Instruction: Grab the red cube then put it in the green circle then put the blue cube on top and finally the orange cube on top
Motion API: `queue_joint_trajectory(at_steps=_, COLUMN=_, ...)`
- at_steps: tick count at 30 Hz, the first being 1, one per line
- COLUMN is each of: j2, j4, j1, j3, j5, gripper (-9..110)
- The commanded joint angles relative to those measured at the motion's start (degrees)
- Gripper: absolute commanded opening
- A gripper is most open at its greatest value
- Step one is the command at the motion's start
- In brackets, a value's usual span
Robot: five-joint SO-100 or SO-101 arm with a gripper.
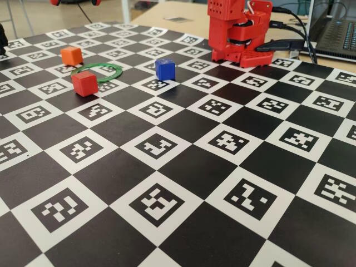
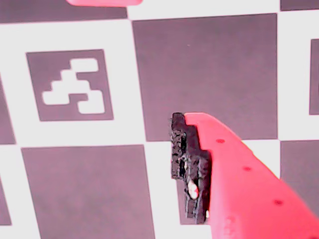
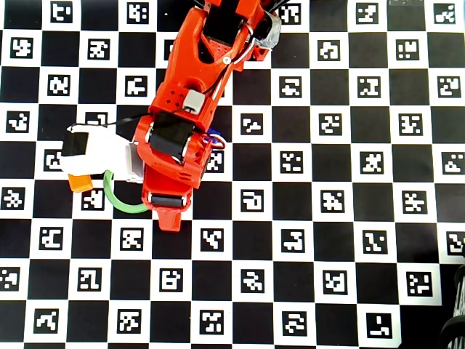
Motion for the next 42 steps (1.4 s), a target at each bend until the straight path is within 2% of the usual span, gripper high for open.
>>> queue_joint_trajectory(at_steps=1, j2=1.8, j4=4.5, j1=0.8, j3=-4.6, j5=-0.3, gripper=38)
queue_joint_trajectory(at_steps=7, j2=1.3, j4=1.1, j1=0.4, j3=-0.3, j5=-2.1, gripper=42)
queue_joint_trajectory(at_steps=22, j2=-4.7, j4=-16.4, j1=1.1, j3=15.4, j5=-5.0, gripper=43)
queue_joint_trajectory(at_steps=42, j2=-10.5, j4=-26.7, j1=1.8, j3=20.0, j5=-4.6, gripper=43)
